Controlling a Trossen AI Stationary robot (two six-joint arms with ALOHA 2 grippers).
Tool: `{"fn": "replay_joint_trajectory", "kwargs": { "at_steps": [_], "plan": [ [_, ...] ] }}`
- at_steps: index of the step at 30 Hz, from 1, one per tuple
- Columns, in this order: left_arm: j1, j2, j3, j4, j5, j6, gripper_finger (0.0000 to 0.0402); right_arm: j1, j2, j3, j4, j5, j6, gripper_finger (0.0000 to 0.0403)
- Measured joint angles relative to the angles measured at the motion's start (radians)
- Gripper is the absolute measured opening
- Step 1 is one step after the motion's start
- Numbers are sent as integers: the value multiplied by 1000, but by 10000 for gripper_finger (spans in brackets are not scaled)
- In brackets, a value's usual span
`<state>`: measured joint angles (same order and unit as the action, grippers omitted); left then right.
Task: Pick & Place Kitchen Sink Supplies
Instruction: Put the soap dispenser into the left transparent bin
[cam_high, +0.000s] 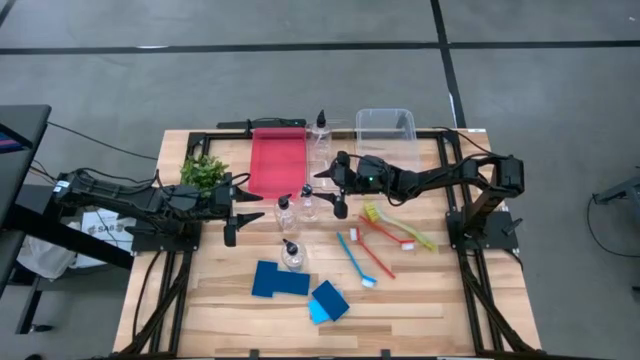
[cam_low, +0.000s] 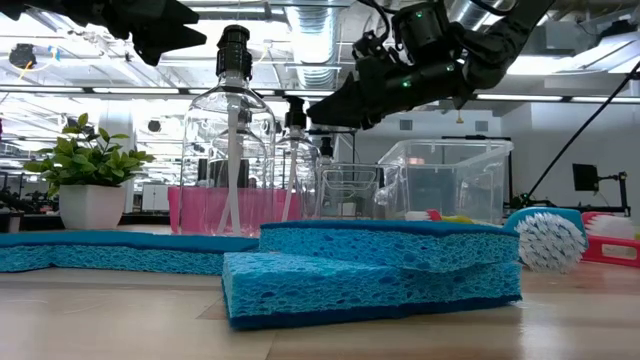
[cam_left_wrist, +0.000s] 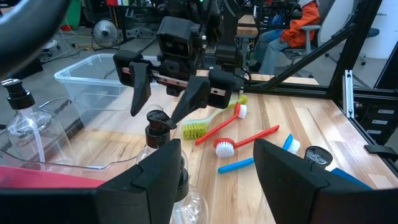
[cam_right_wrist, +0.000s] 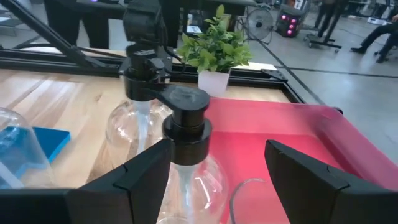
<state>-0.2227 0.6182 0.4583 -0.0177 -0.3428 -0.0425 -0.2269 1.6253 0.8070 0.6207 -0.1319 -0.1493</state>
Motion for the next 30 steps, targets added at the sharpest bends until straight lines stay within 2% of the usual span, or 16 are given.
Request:
{"fn": "replay_joint_trajectory", "kwargs": {
  "at_steps": [12, 22, 30],
  "plan": [
    [0, 0, 0, 0, 0, 0, 205, -16, 0, 2, 1, -79, 17, 255],
    [0, 0, 0, 4, 0, 0, 205, -9, 0, 70, -91, -85, 4, 255],
    [0, 0, 0, 4, 0, 4, 205, -9, 13, 73, -88, -89, -11, 255]
  ]
}}
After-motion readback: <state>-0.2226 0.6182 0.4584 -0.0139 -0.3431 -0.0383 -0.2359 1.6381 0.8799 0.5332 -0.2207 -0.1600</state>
